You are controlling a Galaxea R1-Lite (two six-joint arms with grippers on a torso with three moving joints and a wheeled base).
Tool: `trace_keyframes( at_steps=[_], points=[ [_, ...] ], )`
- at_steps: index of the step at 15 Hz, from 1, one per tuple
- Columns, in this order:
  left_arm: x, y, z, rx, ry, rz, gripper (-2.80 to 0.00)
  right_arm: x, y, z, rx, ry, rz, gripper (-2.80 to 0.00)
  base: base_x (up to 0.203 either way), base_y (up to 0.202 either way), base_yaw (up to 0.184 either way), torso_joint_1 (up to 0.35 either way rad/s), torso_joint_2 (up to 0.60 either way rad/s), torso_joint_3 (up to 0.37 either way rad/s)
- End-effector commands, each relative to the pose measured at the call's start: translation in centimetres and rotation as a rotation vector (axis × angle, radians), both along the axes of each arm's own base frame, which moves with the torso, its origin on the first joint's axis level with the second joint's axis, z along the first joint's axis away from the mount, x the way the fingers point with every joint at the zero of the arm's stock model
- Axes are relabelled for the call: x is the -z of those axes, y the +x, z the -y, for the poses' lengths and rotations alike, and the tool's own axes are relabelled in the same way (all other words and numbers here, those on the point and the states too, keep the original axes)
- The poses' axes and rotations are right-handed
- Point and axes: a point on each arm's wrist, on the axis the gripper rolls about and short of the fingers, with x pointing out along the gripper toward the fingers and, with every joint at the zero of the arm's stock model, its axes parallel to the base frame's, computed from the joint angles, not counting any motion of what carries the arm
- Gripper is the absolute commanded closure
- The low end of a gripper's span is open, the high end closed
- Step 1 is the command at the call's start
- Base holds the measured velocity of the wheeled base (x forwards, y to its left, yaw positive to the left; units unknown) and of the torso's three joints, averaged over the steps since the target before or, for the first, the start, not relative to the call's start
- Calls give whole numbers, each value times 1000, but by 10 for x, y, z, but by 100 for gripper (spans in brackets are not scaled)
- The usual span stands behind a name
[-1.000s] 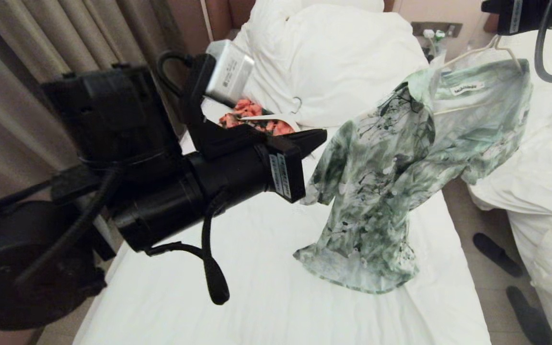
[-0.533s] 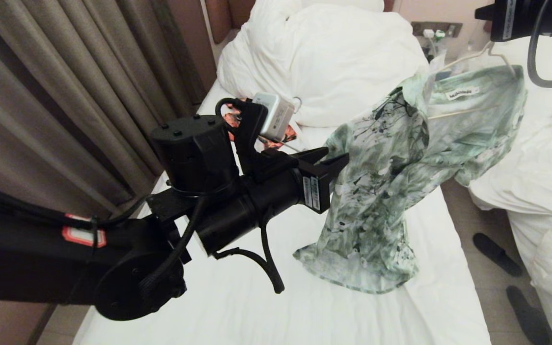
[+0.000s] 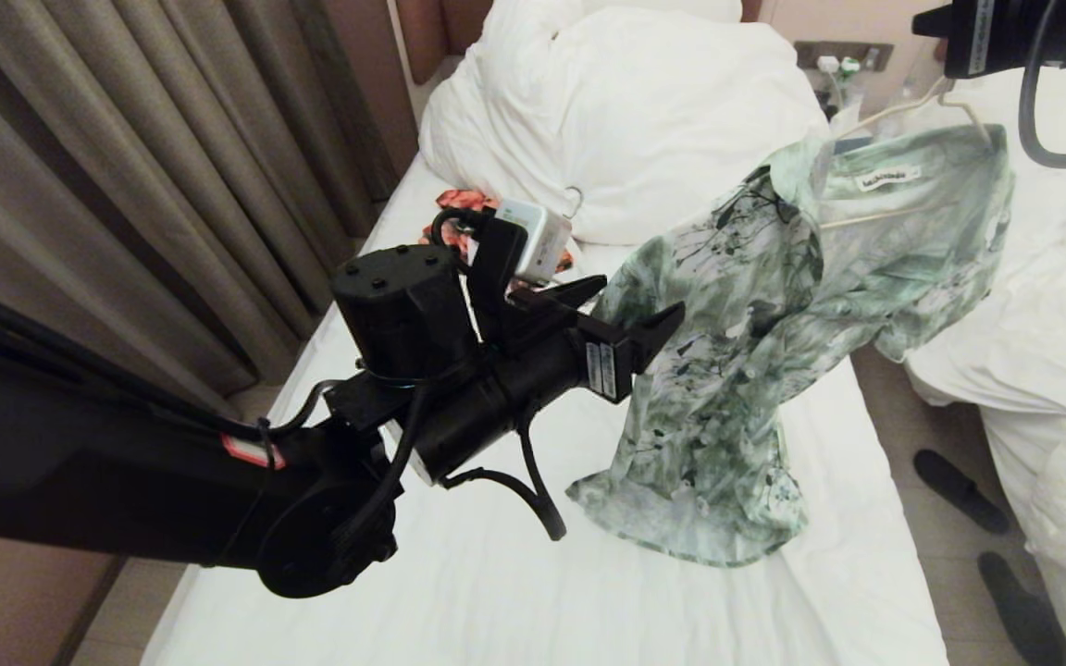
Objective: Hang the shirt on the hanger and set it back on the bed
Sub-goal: Take the clothes hanger out of the clothes
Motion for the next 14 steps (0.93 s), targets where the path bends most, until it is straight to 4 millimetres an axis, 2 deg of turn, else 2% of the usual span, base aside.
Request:
trace_keyframes(
  at_steps=[1, 6, 7, 14],
  points=[
    [4, 6, -2, -16, 14, 4, -280, -1, -1, 0, 0, -1, 2, 0, 0, 0, 0, 0, 0, 0],
    [8, 12, 10, -58, -15, 27, -280, -1, -7, -5, -23, 1, 2, 0, 0, 0, 0, 0, 0, 0],
    [7, 14, 13, -87, -37, 42, 0, -1, -7, -5, -23, 1, 3, 0, 0, 0, 0, 0, 0, 0],
    [9, 12, 14, -89, -33, 46, 0, -3, -6, -4, -15, 2, 9, 0, 0, 0, 0, 0, 0, 0]
  ],
)
